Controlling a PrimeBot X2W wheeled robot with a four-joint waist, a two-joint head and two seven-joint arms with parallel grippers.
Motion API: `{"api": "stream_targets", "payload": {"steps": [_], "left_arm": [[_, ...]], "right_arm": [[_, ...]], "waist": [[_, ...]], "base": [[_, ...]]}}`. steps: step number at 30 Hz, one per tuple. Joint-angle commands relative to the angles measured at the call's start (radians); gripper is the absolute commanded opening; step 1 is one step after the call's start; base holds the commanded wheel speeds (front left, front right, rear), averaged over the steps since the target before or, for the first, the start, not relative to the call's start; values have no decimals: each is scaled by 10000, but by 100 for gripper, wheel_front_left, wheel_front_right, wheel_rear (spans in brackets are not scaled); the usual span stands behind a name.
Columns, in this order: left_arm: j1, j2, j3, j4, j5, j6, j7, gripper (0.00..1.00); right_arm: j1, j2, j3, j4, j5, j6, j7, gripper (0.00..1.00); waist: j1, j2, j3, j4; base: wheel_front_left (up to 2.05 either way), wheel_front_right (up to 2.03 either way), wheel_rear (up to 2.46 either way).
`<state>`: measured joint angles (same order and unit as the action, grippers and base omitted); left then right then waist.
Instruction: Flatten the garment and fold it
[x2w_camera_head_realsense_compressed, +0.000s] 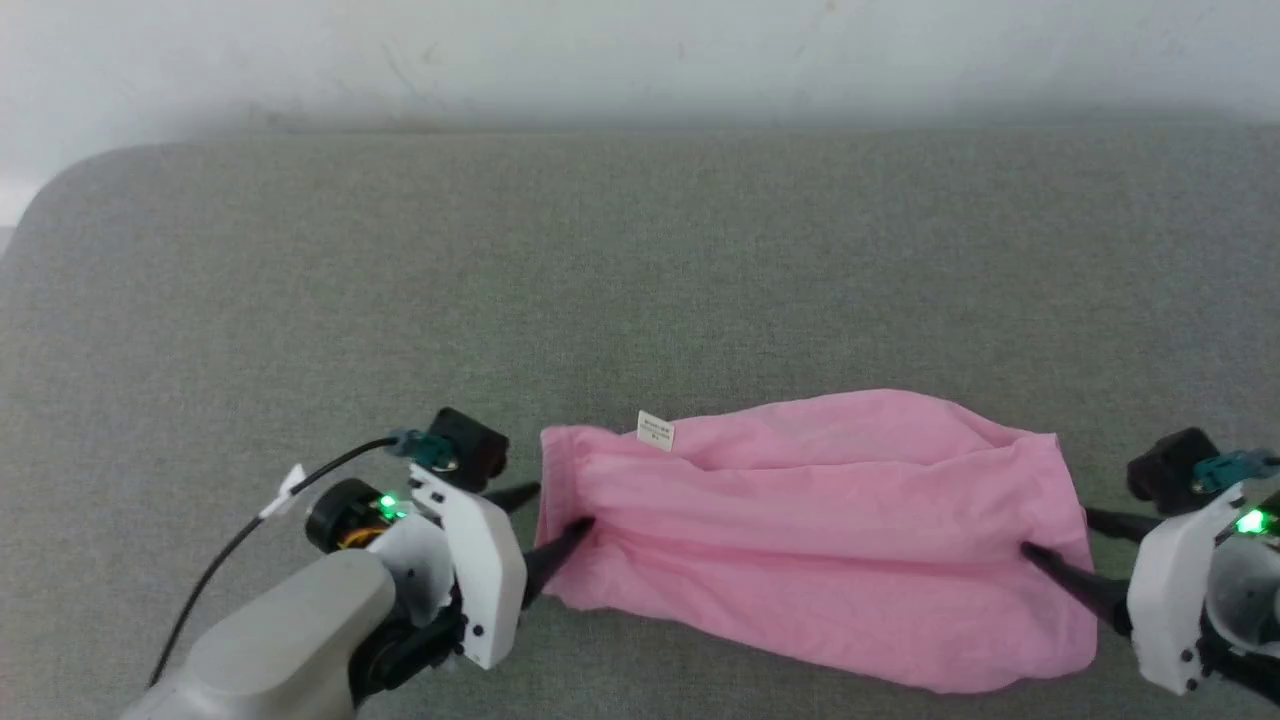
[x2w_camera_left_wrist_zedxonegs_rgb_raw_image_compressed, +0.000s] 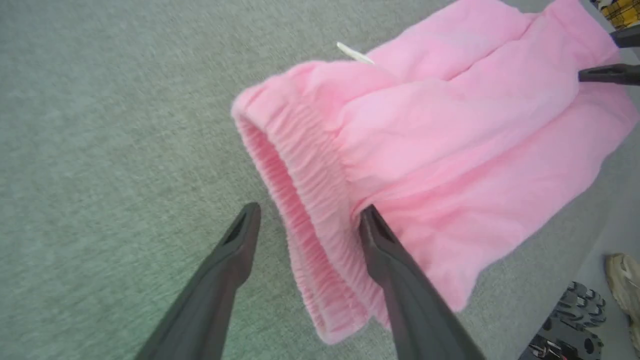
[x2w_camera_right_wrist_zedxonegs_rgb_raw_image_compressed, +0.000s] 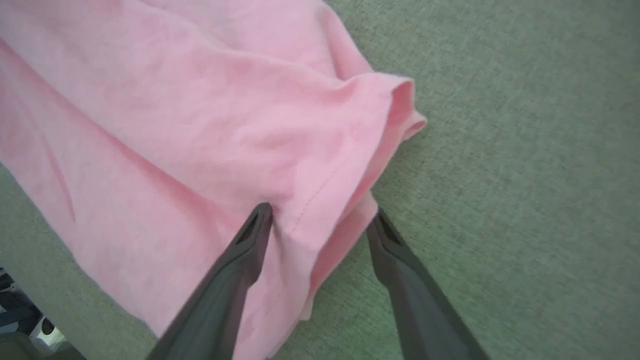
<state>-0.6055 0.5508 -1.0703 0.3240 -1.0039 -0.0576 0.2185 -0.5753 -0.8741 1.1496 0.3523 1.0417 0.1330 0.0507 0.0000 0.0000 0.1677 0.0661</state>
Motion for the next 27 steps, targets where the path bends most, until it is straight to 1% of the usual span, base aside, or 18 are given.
{"api": "stream_targets", "payload": {"steps": [1, 4, 7, 10, 13, 15, 17, 18, 20, 22, 25, 27], "left_arm": [[173, 222, 134, -142, 337, 225, -542, 100], [378, 473, 364, -642, 820, 781, -1514, 100], [595, 689, 603, -1215, 1273, 1461, -2368, 100], [729, 823, 871, -1687, 1876, 2285, -3322, 100], [882, 808, 1402, -2012, 2444, 3355, -4382, 100], [984, 834, 1759, -2206, 2982, 4057, -4672, 100], [1255, 703, 2322, -2534, 3265, 4684, -4775, 100], [1525, 616, 2983, -3021, 3894, 5198, -4793, 100], [1970, 375, 3795, -3533, 4429, 5604, -4797, 100], [2486, 131, 4425, -3912, 5031, 5847, -4799, 100], [3240, -335, 5280, -4272, 5794, 6020, -4800, 100], [3714, -726, 5861, -4423, 6173, 6006, -4800, 100]], "right_arm": [[139, -135, -244, -65, -199, -23, -79, 100], [190, -522, -741, -485, -477, -23, -48, 100], [232, -945, -1306, -1029, -683, -23, 215, 100], [305, -1307, -1873, -1519, -855, -23, 639, 100], [395, -1574, -2309, -1899, -1173, -23, 1268, 100], [506, -1628, -2542, -2097, -1231, -23, 1778, 100], [645, -1661, -2742, -2232, -1246, -23, 2298, 100], [790, -1658, -2929, -2319, -1267, -23, 2723, 100], [990, -1564, -3084, -2331, -1192, -23, 3105, 100], [1198, -1411, -3244, -2274, -1119, -23, 3379, 100], [1528, -1060, -3515, -2086, -933, -23, 3602, 100], [1715, -774, -3702, -1918, -763, -23, 3677, 100]], "waist": [[0, 0, -356, 24], [0, 0, -603, 73], [0, 0, -720, 138], [0, 0, -763, 208], [0, 0, -769, 271], [0, 0, -764, 305], [0, 0, -757, 357], [0, 0, -705, 426], [0, 0, -631, 498], [0, 0, -572, 584], [0, 0, -461, 712], [0, 0, -380, 774]], "base": [[0, 0, 0], [0, 0, 0], [0, 0, 0], [0, 0, 0], [0, 0, 0], [0, 0, 0], [0, 0, 0], [0, 0, 0], [0, 0, 0], [0, 0, 0], [0, 0, 0], [0, 0, 0]]}}
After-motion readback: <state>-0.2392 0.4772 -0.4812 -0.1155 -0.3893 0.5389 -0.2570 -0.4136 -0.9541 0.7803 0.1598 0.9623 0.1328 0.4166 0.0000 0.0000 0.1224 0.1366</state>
